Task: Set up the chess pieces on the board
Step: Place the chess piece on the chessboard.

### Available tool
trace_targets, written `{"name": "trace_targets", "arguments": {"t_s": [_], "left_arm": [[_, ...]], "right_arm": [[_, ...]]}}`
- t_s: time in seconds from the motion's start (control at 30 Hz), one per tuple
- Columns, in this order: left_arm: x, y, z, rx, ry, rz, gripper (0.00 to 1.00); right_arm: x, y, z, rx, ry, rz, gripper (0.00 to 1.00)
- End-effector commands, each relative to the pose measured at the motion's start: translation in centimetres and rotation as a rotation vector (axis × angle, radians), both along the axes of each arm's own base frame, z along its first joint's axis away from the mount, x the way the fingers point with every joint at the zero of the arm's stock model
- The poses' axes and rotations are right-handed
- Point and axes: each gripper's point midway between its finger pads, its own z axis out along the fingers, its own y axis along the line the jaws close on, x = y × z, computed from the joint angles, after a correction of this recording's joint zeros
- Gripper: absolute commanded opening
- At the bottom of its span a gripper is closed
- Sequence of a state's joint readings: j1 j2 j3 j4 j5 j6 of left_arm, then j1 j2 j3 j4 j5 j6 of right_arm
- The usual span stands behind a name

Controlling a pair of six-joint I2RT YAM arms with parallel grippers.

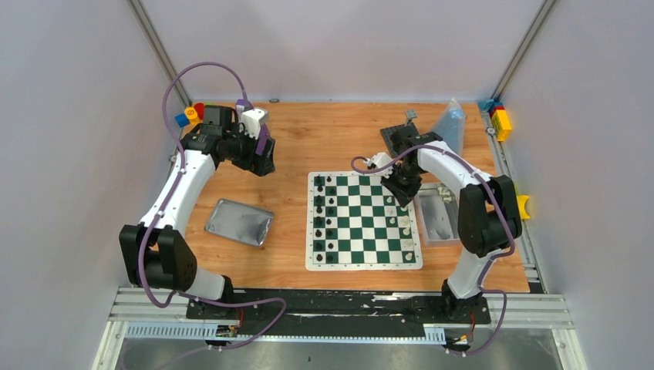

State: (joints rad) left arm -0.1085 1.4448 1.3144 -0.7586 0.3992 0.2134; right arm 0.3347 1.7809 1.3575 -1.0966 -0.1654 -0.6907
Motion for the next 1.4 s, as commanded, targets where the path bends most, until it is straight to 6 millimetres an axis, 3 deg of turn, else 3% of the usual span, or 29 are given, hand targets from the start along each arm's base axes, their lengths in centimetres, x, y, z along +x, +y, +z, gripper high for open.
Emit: {"name": "trace_targets", "arguments": {"t_s": [0.0,0.7,0.87,0.97,1.1,1.37], "left_arm": [[0.7,-0.2,0.9,-0.025,-0.028,0.002,1.0],[0.6,-0.2,0.7,-0.022,-0.024,-0.001,1.0],[0.6,-0.1,0.6,-0.019,-0.023,-0.001,1.0],[0.6,-0.2,0.6,-0.018,-0.023,-0.001,1.0],[0.6,-0.2,0.6,-0.022,-0.02,-0.002,1.0],[0.6,-0.3,0.8,-0.024,-0.025,-0.006,1.0]], "right_arm": [[1.4,0.2,-0.3,0.01,-0.035,0.008,0.09],[0.8,0.1,-3.0,-0.006,0.026,0.003,0.12],[0.6,0.1,-3.4,-0.008,0.037,0.003,0.15],[0.6,0.1,-3.3,-0.008,0.035,0.002,0.21],[1.3,0.4,-2.2,0.014,-0.006,-0.01,0.41],[3.8,0.9,3.9,0.149,-0.161,-0.105,0.47]]}}
